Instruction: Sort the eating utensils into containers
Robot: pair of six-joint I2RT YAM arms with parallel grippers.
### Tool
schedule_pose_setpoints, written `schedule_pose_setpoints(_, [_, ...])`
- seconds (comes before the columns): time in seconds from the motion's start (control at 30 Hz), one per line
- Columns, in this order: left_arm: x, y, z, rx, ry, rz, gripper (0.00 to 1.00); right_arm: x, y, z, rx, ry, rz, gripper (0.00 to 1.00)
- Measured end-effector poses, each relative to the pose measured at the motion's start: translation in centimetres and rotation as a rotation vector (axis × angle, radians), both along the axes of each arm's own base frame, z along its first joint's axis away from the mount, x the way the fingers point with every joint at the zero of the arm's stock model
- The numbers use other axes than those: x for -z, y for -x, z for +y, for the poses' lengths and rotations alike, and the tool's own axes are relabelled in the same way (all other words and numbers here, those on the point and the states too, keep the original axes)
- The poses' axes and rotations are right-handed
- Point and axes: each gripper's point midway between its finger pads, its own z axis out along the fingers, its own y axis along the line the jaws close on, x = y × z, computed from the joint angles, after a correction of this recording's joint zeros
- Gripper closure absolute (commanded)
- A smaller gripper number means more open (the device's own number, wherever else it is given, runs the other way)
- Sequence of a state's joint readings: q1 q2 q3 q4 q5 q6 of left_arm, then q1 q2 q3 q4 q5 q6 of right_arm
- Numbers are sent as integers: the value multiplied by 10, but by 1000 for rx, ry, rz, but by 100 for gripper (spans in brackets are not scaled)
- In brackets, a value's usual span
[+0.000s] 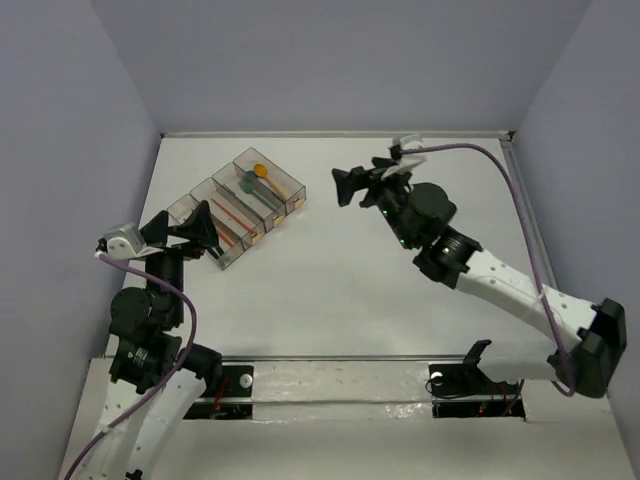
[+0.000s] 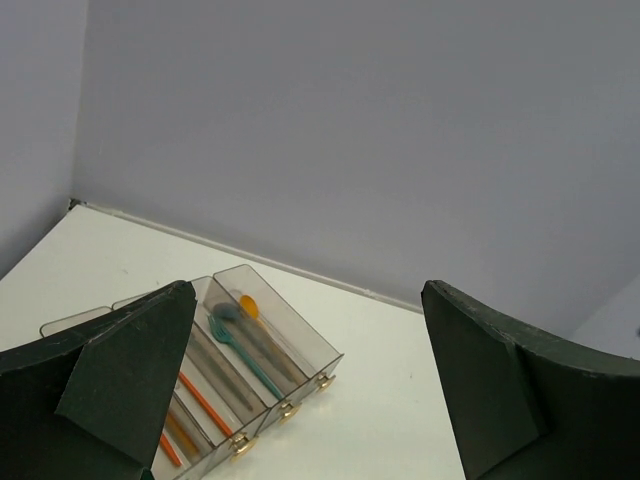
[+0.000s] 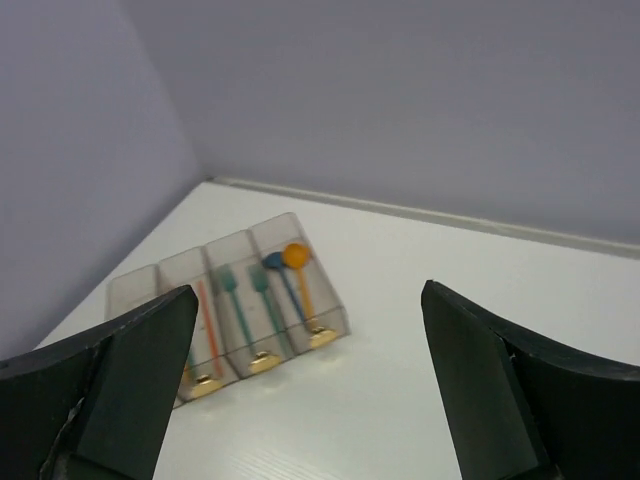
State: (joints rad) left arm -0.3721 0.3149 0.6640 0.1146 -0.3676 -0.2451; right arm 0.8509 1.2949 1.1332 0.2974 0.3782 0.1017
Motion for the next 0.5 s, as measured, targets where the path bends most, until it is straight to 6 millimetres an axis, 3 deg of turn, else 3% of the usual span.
schedule_pose_setpoints(0.1, [-4, -2, -1, 3, -3, 7, 1, -1, 23, -80, 205, -49, -25, 0])
schedule_pose_setpoints(0.23, [-9, -4, -5, 18, -6, 10, 1, -1, 46, -135, 328, -119, -44, 0])
schedule_pose_setpoints(0.33, [-14, -5, -9, 38, -8, 5, 1, 16, 52, -153, 386, -140, -17, 0])
schedule_pose_setpoints(0.5, [-10, -13, -20, 80, -25, 24, 1, 57, 42, -145, 413, -62, 79, 0])
